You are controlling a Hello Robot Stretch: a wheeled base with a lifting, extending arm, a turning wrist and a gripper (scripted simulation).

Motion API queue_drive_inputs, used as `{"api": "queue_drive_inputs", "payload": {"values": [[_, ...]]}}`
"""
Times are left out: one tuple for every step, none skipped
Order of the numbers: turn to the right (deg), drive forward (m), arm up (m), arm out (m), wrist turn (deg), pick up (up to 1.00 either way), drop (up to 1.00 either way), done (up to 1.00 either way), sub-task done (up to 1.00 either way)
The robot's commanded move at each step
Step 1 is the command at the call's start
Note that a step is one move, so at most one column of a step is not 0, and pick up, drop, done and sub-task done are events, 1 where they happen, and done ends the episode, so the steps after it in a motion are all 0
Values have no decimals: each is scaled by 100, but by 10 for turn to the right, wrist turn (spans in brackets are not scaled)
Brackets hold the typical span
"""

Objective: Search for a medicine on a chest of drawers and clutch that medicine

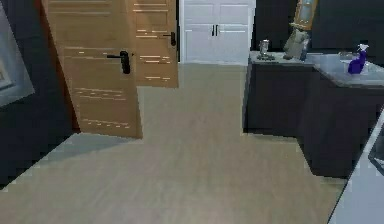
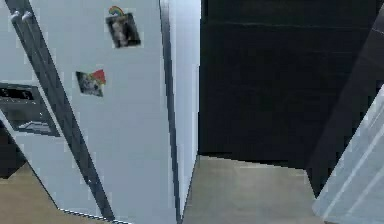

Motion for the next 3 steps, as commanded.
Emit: {"api": "queue_drive_inputs", "payload": {"values": [[0,100,0,0,0,0,0,0,0],[30,0,0,0,0,0,0,0,0],[0,100,0,0,0,0,0,0,0]]}}
